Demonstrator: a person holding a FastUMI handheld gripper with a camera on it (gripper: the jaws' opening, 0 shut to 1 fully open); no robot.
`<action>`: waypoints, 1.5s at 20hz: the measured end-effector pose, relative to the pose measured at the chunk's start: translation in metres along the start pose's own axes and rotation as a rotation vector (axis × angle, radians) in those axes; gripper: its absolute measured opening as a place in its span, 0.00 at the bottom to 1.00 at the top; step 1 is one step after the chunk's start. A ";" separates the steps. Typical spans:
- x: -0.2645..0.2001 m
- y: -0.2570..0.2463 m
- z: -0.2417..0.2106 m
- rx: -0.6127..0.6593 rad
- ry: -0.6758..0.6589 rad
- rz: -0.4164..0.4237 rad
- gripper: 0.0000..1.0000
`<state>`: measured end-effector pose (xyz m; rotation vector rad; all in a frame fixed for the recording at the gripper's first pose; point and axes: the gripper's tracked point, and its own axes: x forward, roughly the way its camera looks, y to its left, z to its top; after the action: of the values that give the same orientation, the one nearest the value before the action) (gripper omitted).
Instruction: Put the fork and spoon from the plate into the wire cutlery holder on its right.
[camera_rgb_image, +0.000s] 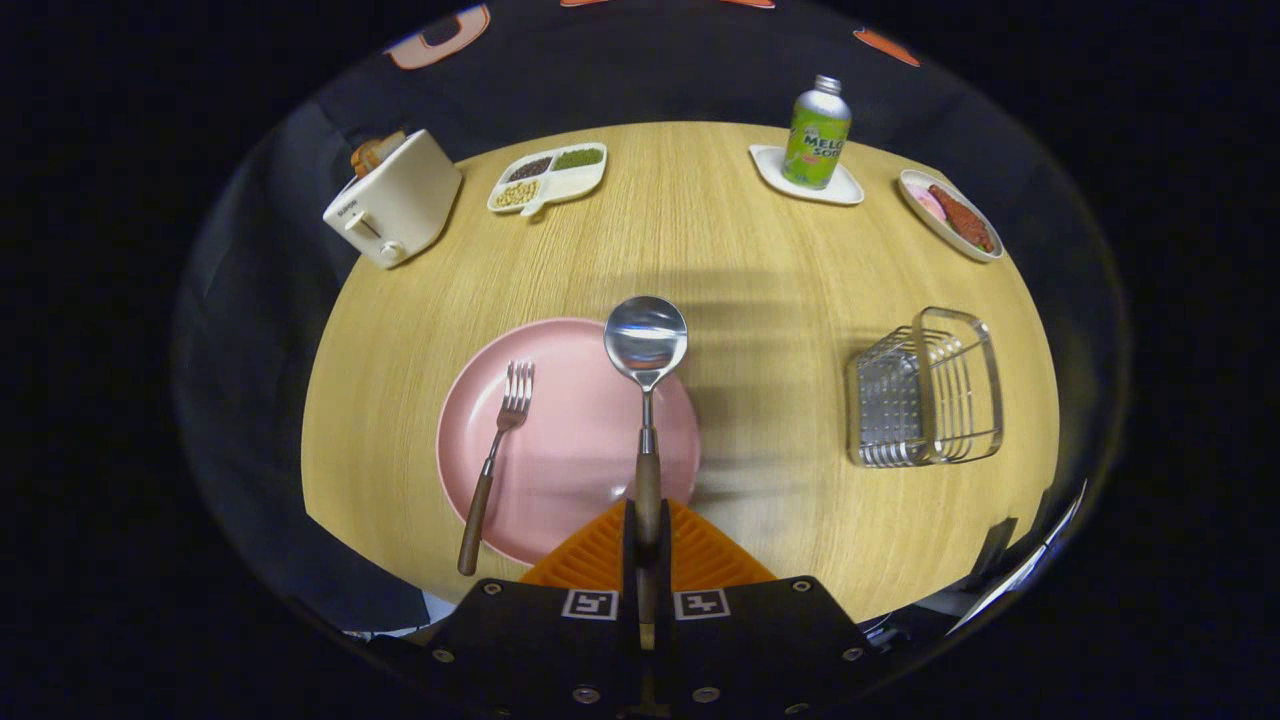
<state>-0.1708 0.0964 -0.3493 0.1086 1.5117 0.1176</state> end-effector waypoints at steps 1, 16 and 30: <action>-0.009 -0.010 0.007 0.012 -0.018 -0.010 0.06; -0.048 -0.158 -0.011 0.142 0.044 -0.139 0.06; -0.042 -0.175 0.044 0.136 -0.094 -0.166 0.15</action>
<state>-0.1275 -0.0829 -0.3308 0.0956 1.4281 -0.1220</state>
